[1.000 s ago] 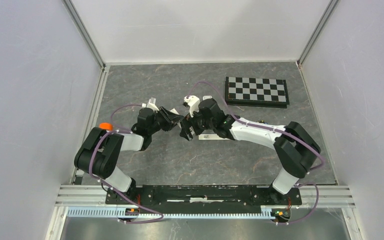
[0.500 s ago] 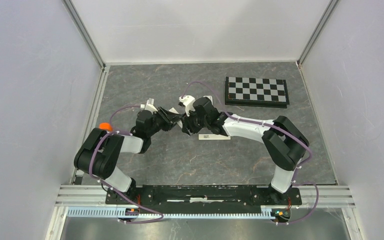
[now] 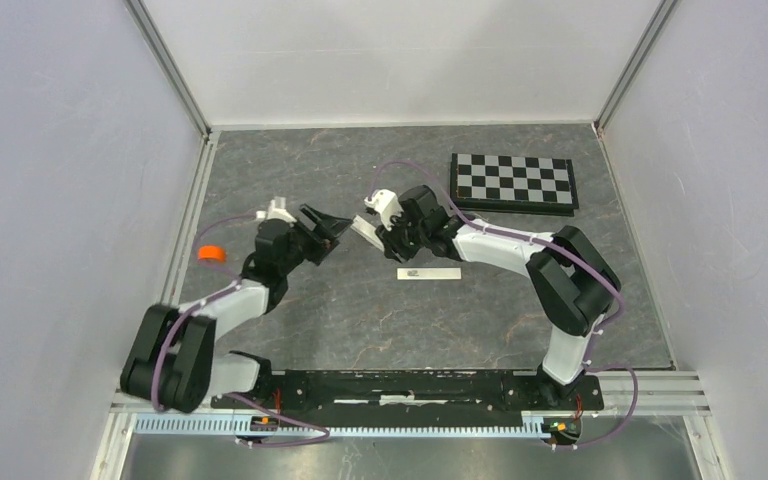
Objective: Load the batteries into the remote control
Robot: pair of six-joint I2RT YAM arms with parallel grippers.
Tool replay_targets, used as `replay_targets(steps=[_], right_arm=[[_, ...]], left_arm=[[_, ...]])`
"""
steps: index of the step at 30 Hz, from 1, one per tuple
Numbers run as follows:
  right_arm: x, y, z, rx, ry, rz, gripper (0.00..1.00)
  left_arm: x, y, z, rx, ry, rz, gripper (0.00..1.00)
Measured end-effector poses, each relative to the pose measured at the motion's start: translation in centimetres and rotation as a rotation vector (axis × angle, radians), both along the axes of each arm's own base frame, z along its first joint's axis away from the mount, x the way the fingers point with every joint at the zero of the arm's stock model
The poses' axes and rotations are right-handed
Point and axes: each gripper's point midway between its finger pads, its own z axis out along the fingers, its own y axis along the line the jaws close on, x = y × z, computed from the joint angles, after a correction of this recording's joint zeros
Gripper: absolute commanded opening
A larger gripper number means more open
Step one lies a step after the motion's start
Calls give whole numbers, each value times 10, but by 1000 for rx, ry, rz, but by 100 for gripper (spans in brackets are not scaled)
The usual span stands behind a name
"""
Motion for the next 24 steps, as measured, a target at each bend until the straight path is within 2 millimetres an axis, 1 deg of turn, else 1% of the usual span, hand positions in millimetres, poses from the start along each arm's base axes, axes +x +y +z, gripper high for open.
replay_targets(steps=[1, 5, 7, 10, 12, 14, 16, 18, 22, 24], right_arm=[[3, -8, -3, -31, -13, 24, 2], [6, -36, -16, -152, -45, 123, 3], [5, -46, -23, -219, -51, 176, 3], [7, -53, -30, -309, -72, 254, 4], [8, -57, -33, -353, -84, 294, 6], [6, -63, -36, -397, -89, 331, 9], [5, -68, -40, -430, -89, 353, 15], [4, -74, -44, -459, -83, 363, 22], [6, -73, -43, -468, -89, 372, 35], [7, -73, -42, -471, -93, 368, 45]], left_arm=[[0, 11, 0, 15, 17, 33, 90], [-2, 67, 0, 102, 68, 182, 91], [-3, 81, -2, 153, 97, 204, 91], [-6, 86, -3, 228, 136, 170, 91], [-6, 85, 0, 265, 144, 134, 90], [-4, 83, 4, 296, 140, 92, 90], [-4, 80, 5, 310, 137, 62, 90], [-8, 77, 0, 311, 153, 30, 90], [-14, 72, -10, 305, 184, -15, 89], [-16, 71, -12, 303, 195, -24, 89]])
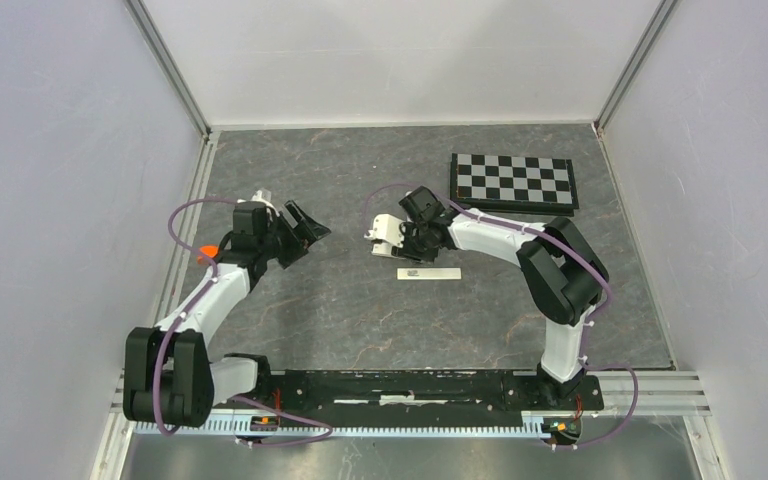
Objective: Load the batteries into the remote control
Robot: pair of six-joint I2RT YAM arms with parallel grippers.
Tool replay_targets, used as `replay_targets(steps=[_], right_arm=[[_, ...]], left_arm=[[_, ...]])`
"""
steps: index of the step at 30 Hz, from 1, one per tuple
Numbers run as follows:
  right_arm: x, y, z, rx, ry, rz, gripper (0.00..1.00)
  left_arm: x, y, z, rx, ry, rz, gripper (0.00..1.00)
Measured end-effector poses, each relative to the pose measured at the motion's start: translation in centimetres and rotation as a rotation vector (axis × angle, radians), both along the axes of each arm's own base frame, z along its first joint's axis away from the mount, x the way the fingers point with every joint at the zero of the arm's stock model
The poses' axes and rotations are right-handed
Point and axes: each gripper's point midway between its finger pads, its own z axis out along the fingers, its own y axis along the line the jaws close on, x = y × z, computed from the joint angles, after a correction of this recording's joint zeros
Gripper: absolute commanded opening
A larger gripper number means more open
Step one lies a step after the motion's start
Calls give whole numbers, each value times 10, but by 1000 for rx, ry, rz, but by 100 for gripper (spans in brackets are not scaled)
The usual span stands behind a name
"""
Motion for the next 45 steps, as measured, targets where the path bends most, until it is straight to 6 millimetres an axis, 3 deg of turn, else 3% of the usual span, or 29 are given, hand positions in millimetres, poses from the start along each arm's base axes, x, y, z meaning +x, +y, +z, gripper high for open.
replay_targets(steps=[6, 11, 15, 18, 21, 24, 31, 36, 45], right_arm=[[2, -4, 4, 0, 4, -78, 71], [-3, -3, 27, 105, 15, -223, 73], [-10, -23, 41, 228, 25, -442, 73], [-11, -60, 41, 318, 45, -712, 70], [-16, -93, 35, 386, 78, -969, 60], [-28, -109, 22, 420, 142, -1152, 53], [-39, -101, 8, 464, 264, -1275, 39], [-43, -103, -5, 447, 313, -1318, 36], [-42, -89, -6, 514, 373, -1295, 33]], left_arm=[[-6, -8, -4, -26, 22, -46, 90], [-17, -27, -18, -35, 80, -115, 89], [-26, -51, -26, -39, 95, -196, 86], [-30, -69, -30, -41, 81, -249, 78], [-34, -90, -37, -45, 79, -306, 71], [-39, -108, -51, -47, 102, -351, 66], [-42, -132, -75, -80, 146, -373, 55], [-34, -142, -78, -129, 156, -348, 50], [-29, -171, -79, -186, 179, -364, 46]])
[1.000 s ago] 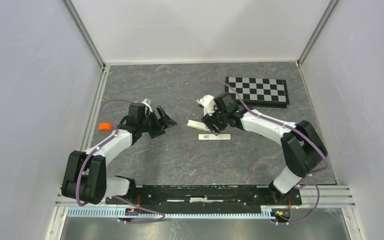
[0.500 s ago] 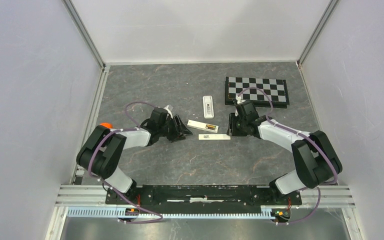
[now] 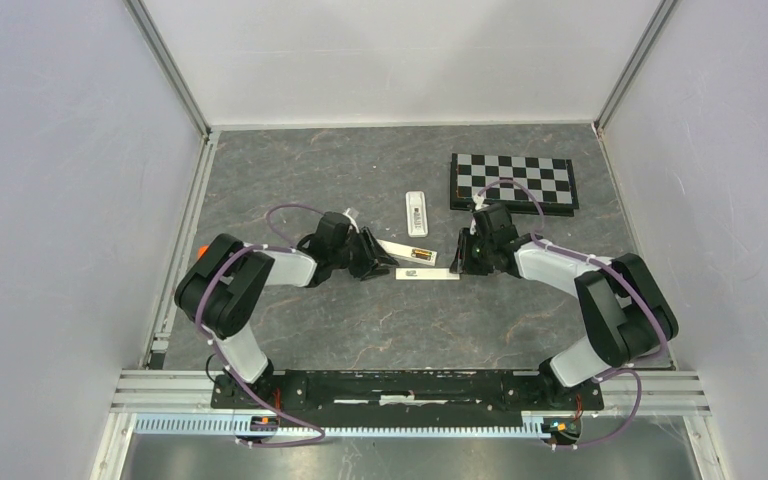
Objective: Load the batteries into the remote control
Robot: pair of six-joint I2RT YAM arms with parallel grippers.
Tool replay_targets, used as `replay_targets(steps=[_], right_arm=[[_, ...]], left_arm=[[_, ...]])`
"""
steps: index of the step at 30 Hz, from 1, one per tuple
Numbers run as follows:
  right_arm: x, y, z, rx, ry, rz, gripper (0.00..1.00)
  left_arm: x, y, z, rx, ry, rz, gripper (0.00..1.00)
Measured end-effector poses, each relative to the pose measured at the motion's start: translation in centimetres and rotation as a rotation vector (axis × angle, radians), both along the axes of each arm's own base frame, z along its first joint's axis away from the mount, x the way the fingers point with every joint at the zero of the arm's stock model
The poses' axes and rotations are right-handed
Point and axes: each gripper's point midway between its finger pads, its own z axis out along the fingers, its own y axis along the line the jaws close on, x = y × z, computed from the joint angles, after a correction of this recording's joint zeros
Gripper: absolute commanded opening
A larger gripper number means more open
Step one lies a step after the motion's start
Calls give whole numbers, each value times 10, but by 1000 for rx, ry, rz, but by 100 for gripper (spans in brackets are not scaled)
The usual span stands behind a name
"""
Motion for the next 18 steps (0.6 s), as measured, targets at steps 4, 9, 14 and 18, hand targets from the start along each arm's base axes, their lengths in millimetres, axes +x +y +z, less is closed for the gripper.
replay_targets(steps=[4, 9, 14, 18], right_arm=[[-4, 10, 0, 66, 11, 12, 33], [-6, 16, 0, 134, 15, -2, 31], [-6, 16, 1, 161, 5, -19, 31], [-6, 16, 2, 166, 4, -25, 31]], left_arm=[[-4, -4, 1, -14, 32, -9, 44], [-5, -6, 2, -26, 66, -11, 41], [-7, -5, 1, -27, 88, -8, 37], [-8, -4, 1, -23, 96, -7, 36]])
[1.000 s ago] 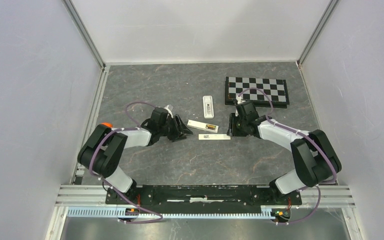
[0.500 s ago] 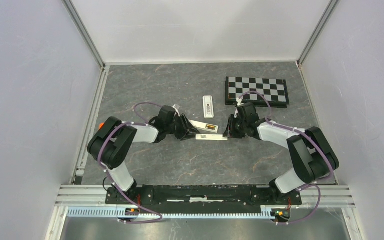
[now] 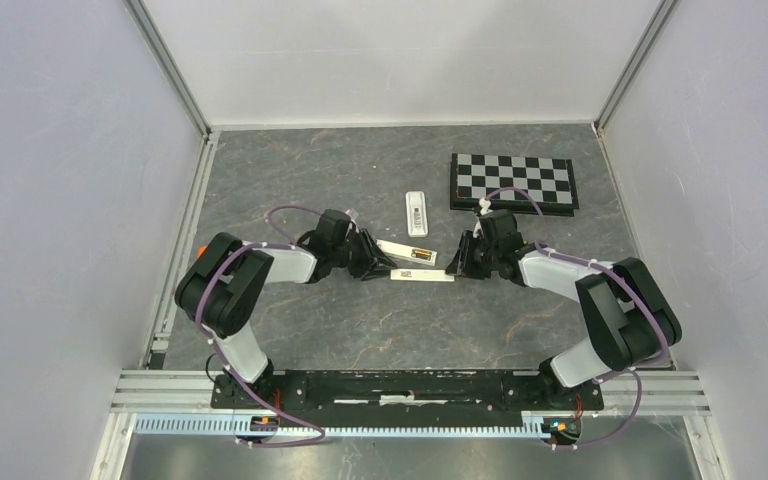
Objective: Load the batteries into the remote control
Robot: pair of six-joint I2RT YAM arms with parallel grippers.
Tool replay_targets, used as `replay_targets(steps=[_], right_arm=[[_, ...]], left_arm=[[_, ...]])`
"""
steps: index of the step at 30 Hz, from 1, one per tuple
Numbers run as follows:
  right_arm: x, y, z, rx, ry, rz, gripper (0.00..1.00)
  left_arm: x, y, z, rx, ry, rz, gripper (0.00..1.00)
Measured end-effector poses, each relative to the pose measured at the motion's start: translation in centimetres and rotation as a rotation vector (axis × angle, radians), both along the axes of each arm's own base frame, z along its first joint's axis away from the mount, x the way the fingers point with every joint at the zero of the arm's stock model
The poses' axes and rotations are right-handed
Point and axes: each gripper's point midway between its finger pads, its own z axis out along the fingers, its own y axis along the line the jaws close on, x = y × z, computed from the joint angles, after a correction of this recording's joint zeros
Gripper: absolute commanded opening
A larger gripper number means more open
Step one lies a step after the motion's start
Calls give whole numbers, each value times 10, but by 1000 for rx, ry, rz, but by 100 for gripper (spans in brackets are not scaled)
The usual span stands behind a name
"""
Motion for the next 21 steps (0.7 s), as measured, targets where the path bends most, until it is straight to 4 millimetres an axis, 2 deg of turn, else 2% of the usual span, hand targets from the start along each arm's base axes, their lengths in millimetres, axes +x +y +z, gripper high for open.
replay_targets(steps=[5, 13, 16, 17, 21], right_arm=[[-4, -1, 1, 3, 9, -9, 31], [-11, -3, 2, 6, 38, -20, 31], [-11, 0, 5, 24, 39, -21, 31], [-7, 9, 13, 60, 13, -10, 32], [-2, 14, 18, 84, -9, -11, 32]], left_arm=[[6, -3, 14, -9, -16, -1, 36], [23, -17, 55, -73, -97, -20, 36], [25, -21, 63, -89, -108, -32, 36], [21, -25, 67, -102, -102, -56, 37], [19, -26, 66, -100, -85, -66, 37]])
